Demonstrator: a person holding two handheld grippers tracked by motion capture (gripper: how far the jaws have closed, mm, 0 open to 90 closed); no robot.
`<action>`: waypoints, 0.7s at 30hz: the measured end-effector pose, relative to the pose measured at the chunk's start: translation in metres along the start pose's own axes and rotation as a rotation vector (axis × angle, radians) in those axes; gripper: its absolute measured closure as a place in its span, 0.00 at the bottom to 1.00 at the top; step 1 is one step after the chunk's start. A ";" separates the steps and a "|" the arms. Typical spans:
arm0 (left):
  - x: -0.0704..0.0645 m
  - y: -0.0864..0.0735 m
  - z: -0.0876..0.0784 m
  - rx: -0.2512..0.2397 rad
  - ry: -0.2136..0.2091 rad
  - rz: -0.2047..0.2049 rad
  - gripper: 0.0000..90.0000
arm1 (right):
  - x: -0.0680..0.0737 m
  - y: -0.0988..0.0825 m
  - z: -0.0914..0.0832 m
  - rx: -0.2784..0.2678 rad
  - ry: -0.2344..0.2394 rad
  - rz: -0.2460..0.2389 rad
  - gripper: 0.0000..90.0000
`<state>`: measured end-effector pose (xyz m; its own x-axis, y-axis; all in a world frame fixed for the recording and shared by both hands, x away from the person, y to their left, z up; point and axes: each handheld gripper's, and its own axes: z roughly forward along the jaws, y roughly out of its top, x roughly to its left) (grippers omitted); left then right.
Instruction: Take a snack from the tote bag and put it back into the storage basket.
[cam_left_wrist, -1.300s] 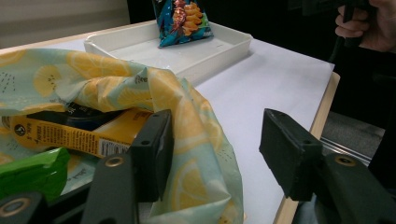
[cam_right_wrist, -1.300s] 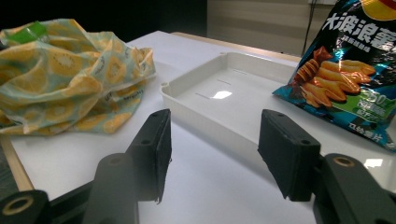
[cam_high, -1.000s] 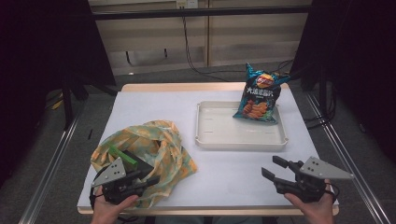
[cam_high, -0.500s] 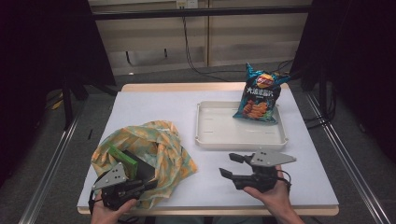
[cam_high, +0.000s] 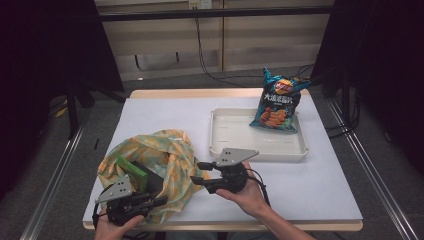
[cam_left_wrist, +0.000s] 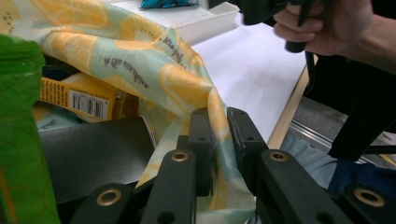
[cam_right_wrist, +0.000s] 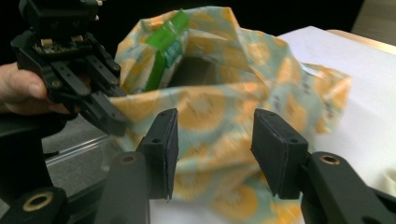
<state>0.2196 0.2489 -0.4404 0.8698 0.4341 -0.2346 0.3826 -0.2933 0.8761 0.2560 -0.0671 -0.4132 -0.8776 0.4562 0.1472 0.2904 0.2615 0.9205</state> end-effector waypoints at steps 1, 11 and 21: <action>0.000 0.000 0.000 0.004 0.008 -0.007 0.90 | 0.000 0.002 0.005 0.000 0.013 0.000 0.59; -0.002 -0.002 -0.006 0.005 0.034 0.009 0.89 | 0.002 0.018 0.053 0.011 0.119 0.002 0.64; 0.002 -0.002 -0.010 0.000 0.049 0.011 0.88 | 0.010 0.041 0.092 0.032 0.181 -0.029 0.60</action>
<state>0.2179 0.2588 -0.4385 0.8579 0.4716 -0.2041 0.3730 -0.2983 0.8785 0.2946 0.0262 -0.4071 -0.9394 0.2881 0.1860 0.2730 0.3003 0.9139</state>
